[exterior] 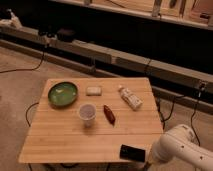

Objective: Push the eraser across the table

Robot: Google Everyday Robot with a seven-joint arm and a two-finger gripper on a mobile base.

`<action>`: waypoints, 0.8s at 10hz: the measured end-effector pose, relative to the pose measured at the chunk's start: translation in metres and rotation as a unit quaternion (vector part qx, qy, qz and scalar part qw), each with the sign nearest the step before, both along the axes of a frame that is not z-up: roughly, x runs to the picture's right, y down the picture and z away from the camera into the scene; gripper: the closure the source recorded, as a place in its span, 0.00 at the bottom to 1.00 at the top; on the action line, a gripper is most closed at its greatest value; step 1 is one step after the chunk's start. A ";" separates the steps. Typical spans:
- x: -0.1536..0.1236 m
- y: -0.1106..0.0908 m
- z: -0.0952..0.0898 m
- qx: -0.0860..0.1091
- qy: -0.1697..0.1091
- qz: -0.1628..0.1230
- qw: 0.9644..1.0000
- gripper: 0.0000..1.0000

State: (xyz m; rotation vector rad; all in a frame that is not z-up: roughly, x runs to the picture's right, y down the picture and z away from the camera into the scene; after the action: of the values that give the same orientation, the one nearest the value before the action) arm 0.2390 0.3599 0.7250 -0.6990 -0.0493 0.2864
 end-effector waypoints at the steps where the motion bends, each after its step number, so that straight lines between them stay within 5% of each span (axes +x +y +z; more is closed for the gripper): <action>1: -0.003 0.000 0.002 0.002 -0.002 -0.001 1.000 0.90; 8: -0.021 -0.016 0.017 0.013 -0.005 -0.006 1.000 0.90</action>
State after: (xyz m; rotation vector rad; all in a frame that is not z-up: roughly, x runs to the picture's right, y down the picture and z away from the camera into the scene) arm 0.2175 0.3436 0.7424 -0.6742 -0.0587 0.2709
